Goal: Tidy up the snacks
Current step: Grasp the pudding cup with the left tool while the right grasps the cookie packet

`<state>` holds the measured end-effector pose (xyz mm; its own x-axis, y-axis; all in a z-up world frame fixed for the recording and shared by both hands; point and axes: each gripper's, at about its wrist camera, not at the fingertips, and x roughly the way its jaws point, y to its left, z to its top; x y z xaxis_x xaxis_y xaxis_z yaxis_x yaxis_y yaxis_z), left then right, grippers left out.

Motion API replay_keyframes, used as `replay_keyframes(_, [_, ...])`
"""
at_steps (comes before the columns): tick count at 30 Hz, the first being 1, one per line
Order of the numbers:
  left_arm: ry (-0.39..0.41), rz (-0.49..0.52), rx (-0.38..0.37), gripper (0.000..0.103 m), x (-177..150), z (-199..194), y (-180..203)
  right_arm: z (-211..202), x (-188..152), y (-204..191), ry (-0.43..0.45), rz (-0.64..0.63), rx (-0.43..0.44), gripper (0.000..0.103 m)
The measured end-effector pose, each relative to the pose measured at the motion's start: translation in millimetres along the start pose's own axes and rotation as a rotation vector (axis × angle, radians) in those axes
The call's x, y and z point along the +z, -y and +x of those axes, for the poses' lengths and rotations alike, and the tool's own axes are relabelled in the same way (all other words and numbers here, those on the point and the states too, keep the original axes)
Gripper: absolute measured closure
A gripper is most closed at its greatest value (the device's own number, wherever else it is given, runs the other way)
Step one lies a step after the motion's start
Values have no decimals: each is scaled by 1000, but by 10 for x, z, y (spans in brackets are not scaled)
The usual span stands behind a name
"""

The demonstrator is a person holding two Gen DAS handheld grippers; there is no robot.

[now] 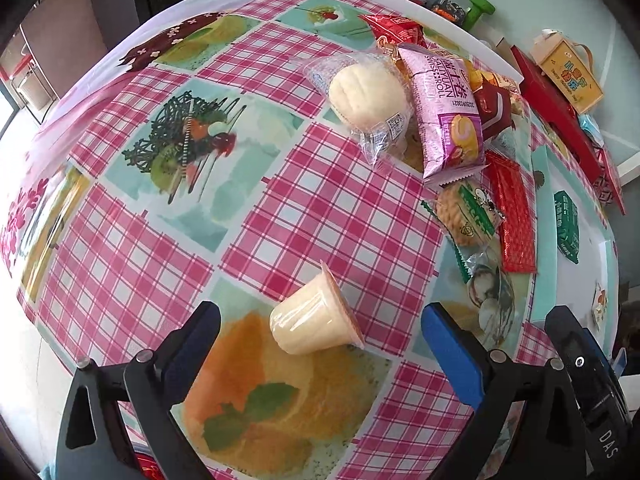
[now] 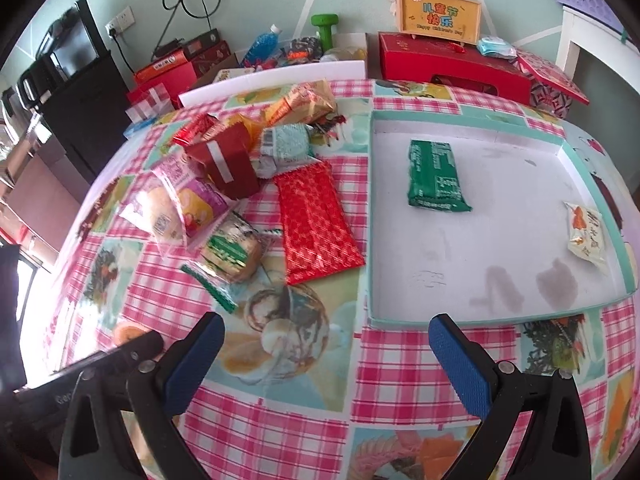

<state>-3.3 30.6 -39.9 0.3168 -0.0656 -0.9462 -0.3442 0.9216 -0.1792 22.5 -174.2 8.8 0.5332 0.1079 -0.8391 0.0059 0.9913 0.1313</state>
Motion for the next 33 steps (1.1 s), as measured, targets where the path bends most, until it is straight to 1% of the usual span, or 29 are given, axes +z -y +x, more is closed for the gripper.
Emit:
replay_keyframes(2, [-14, -6, -7, 21, -32, 31, -34, 19, 9, -28, 4, -2, 10, 0])
replay_keyframes(4, [-24, -8, -10, 24, -57, 66, -42, 48, 12, -58, 5, -9, 9, 0])
replay_keyframes(6, [-18, -8, -15, 30, -71, 67, -35, 69, 14, -83, 6, -17, 6, 0])
replay_keyframes(8, [-21, -5, -15, 48, -88, 79, -39, 83, 13, -89, 7, -18, 8, 0])
replay_keyframes(9, [-20, -5, -10, 50, -100, 89, -52, 90, 15, -87, 7, -19, 10, 0])
replay_keyframes(10, [-15, -7, -14, 56, -106, 88, -60, 97, 20, -88, 8, -17, 11, 0])
replay_keyframes(13, [-9, -18, -40, 56, -65, 120, -48, 112, 42, -91, 10, -22, 11, 0])
replay_keyframes(19, [11, -17, -42, 56, 94, 171, -4, 278, 164, -149, 1, -51, 22, 1])
replay_keyframes(21, [12, -24, -37, 56, 158, 190, 4, 333, 218, -194, 5, -74, 36, 3])
replay_keyframes(23, [13, -35, -33, 56, 237, 200, 10, 375, 255, -254, 14, -108, 49, 7])
replay_keyframes(27, [12, -49, -12, 56, 402, 245, 20, 484, 275, -361, 8, -172, 41, 15])
replay_keyframes(33, [-8, -78, -43, 56, 676, 320, 8, 588, 317, -472, 13, -241, 53, 23])
